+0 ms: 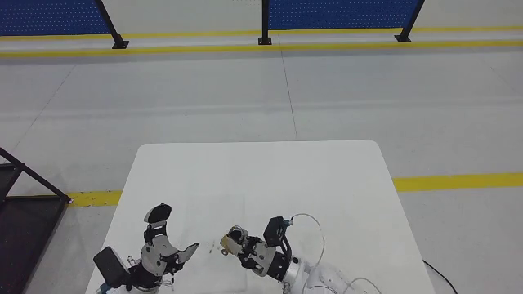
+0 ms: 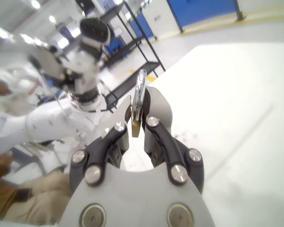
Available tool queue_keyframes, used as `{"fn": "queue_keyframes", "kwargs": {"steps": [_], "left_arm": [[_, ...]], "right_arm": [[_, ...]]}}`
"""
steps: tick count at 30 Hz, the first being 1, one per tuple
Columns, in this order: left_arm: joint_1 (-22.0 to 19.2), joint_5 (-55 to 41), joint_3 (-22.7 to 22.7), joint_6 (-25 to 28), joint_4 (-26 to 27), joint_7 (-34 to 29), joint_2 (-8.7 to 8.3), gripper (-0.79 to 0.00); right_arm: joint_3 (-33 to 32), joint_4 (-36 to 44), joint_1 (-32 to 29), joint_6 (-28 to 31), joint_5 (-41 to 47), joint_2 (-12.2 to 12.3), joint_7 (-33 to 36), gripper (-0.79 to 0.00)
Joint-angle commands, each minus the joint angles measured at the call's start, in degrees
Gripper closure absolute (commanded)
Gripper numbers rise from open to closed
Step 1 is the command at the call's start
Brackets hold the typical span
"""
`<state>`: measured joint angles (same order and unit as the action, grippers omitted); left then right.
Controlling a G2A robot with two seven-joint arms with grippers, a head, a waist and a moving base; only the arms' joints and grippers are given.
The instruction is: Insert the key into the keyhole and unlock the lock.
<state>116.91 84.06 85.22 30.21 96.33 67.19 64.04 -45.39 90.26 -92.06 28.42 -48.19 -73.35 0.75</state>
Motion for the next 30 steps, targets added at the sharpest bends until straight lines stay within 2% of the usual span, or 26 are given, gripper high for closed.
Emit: {"fn": "queue_keyframes", "kwargs": {"steps": [1, 6, 9, 14, 15, 18, 20, 22, 23, 24, 25, 26, 30], "left_arm": [[-0.29, 0.41, 0.54, -1.05, -0.97, -0.71, -0.08, -0.785], [-1.35, 0.36, 1.23, -4.91, -2.78, -1.08, 0.00, -0.785], [-1.99, -0.36, 1.36, -7.59, -3.14, 0.43, 0.18, -0.785], [-1.99, -0.36, 1.36, -7.59, -3.14, 0.43, 0.18, -0.785], [-1.99, -0.36, 1.36, -7.59, -3.14, 0.43, 0.18, -0.785], [-1.99, -0.36, 1.36, -7.59, -3.14, 0.43, 0.18, -0.785], [-1.99, -0.36, 1.36, -7.59, -3.14, 0.43, 0.18, -0.785], [-1.99, -0.36, 1.36, -7.59, -3.14, 0.43, 0.18, -0.785], [-1.99, -0.36, 1.36, -7.59, -3.14, 0.43, 0.18, -0.785], [-1.99, -0.36, 1.36, -7.59, -3.14, 0.43, 0.18, -0.785], [-1.99, -0.36, 1.36, -7.59, -3.14, 0.43, 0.18, -0.785], [-1.99, -0.36, 1.36, -7.59, -3.14, 0.43, 0.18, -0.785], [-1.99, -0.36, 1.36, -7.59, -3.14, 0.43, 0.18, -0.785]], "right_arm": [[1.83, -2.49, 2.87, -2.25, 1.88, -0.72, 4.95, 0.000], [5.42, -7.52, 7.79, -4.50, 6.31, -2.37, 11.12, 0.000], [7.46, -10.35, 10.43, -6.52, 7.01, -3.49, 12.14, 0.000], [10.88, -16.21, 13.79, -9.52, 7.71, -5.65, 10.70, 0.000], [11.49, -17.27, 14.33, -9.93, 7.83, -6.07, 10.37, -0.089], [13.13, -20.36, 15.82, -10.27, 8.52, -7.21, 10.49, -0.206], [13.87, -21.46, 16.40, -10.18, 8.16, -7.61, 10.74, -0.225], [14.47, -22.20, 16.79, -10.06, 7.54, -7.94, 10.55, -0.354], [14.65, -22.23, 16.86, -9.91, 7.24, -8.03, 10.43, -0.388], [14.67, -22.16, 16.94, -9.91, 6.92, -8.07, 10.21, -0.579], [14.65, -21.93, 16.94, -9.97, 6.46, -8.06, 9.93, -0.711], [14.66, -21.51, 16.91, -10.18, 5.52, -8.00, 9.71, -0.785], [13.87, -18.34, 15.86, -11.46, 2.69, -7.30, 9.50, -0.785]]}}
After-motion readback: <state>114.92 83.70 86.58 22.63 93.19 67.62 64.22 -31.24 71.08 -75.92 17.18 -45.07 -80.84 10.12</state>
